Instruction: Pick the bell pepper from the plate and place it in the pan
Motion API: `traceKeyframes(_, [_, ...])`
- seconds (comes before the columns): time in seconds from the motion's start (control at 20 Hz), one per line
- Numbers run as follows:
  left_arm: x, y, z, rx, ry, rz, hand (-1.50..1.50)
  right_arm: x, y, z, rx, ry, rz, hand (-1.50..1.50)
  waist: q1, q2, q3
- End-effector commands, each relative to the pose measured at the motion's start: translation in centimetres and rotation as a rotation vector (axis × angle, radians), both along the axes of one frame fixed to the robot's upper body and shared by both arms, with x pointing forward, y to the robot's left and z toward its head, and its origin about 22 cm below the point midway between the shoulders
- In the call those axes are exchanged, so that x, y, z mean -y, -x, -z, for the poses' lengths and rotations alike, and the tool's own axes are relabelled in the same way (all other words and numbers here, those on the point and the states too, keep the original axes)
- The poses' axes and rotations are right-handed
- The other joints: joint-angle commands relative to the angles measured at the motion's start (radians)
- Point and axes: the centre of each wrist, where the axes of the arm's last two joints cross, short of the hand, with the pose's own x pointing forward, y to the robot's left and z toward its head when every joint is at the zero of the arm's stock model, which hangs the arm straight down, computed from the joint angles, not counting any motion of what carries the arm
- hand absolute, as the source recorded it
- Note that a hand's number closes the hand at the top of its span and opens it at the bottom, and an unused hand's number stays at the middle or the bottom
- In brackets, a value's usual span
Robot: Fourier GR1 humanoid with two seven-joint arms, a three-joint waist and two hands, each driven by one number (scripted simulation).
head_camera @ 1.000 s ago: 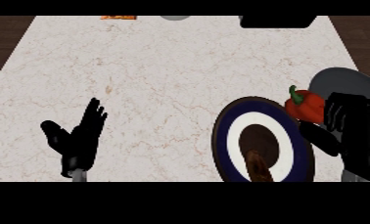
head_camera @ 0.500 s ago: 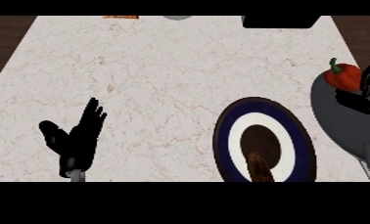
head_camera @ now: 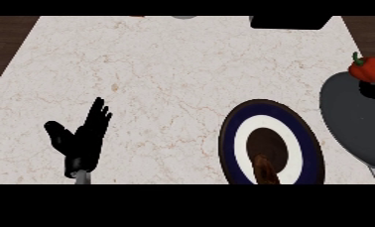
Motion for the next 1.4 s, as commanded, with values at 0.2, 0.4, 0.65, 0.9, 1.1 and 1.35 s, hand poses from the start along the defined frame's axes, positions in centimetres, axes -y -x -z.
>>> traceKeyframes(0.2, [1.2,-0.7,-0.8,0.022,0.01,0.025,0.0,3.7,-0.8,1.4,-0.166,-0.094,-0.006,-1.5,0.027,0.01,0.003])
traceKeyframes(0.4, [0.9,0.1,-0.5,-0.008,-0.003,0.016,0.0,3.0,-0.7,2.8,-0.023,-0.101,-0.064,-1.5,0.022,0.008,0.005])
traceKeyframes(0.65, [-0.3,0.2,-0.1,0.004,0.0,0.0,0.0,4.0,-1.0,1.1,0.225,-0.399,-0.216,-1.5,-0.004,0.0,0.007])
traceKeyframes(0.9, [1.9,1.4,0.6,-0.001,-0.003,-0.003,0.0,5.9,0.8,2.0,0.353,-0.612,-0.228,-1.5,-0.002,0.001,0.005])
traceKeyframes(1.1, [-0.1,-0.2,0.2,-0.006,-0.007,-0.018,0.0,9.6,3.1,0.0,0.427,-0.778,-0.306,-1.5,-0.022,-0.001,0.002])
traceKeyframes(1.35, [-1.3,-0.2,0.8,-0.015,0.007,-0.016,0.0,12.3,8.0,2.1,0.443,-0.903,-0.432,-1.5,-0.033,-0.006,0.0])
